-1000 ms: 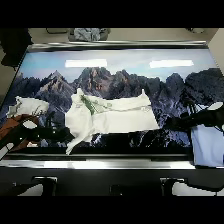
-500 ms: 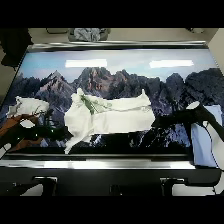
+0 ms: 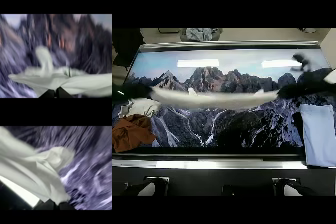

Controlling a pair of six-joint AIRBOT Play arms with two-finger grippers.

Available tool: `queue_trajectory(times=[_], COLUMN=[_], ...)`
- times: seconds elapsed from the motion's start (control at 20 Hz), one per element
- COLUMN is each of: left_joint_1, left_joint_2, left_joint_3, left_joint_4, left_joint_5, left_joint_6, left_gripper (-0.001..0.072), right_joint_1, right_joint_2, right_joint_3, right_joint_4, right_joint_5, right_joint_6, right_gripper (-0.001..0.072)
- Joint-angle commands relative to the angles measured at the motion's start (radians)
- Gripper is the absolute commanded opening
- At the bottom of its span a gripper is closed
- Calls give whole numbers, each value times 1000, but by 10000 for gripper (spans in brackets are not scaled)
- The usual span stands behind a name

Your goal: Fold the shirts.

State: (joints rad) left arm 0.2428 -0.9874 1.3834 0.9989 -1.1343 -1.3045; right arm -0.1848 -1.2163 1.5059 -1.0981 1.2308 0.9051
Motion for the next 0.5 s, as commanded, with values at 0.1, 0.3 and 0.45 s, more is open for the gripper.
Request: queue_trajectory(times=[0.1,0.3,0.45], left_joint_1=[87,86,86], left_joint_2=[206,300,303], left_joint_3=[601,649,649], left_joint_4=[88,68,68], left_joint_5=[107,141,123], left_joint_6=[-158,-200,-200], left_gripper=[40,40,40], right_joint_1=[2,2,2], right_joint_2=[484,632,640], right_joint_3=[310,310,312], right_joint_4=[-296,-335,-375], right_joint_5=[-273,-148,-103], right_joint_6=[95,169,168], right_gripper=[52,52,52])
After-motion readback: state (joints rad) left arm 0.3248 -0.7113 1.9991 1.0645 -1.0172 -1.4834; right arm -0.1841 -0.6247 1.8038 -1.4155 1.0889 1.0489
